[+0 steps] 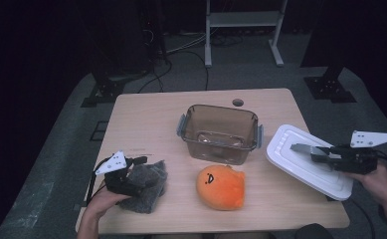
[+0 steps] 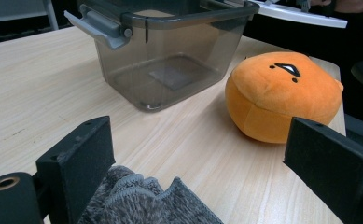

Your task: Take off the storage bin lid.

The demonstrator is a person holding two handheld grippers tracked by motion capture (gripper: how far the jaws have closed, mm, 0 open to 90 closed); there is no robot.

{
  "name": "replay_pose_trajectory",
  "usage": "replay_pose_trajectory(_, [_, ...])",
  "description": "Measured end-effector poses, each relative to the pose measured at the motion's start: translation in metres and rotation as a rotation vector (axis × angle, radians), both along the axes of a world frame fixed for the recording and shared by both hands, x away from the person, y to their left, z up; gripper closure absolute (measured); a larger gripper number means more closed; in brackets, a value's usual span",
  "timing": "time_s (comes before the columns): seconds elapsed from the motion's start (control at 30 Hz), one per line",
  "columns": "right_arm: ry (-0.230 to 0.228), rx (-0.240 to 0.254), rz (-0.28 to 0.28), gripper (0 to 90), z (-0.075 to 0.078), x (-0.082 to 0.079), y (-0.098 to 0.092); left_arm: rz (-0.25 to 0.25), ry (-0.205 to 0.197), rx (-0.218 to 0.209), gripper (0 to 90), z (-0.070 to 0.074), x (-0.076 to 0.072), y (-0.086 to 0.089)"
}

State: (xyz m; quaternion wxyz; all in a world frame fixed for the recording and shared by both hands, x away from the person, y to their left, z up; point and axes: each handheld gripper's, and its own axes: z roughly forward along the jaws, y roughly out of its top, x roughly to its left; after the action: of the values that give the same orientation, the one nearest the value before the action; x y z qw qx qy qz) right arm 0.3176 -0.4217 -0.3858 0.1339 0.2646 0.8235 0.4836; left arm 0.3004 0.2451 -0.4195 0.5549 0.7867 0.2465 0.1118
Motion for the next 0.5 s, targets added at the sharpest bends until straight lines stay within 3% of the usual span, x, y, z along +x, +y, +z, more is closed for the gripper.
replay_pose_trajectory(0.5, [0.041,0.0,0.012,66.2,-0.036,-0.004,0.007,-0.002,-0.003,-0.002,7.2,0.001,0.0,0.0])
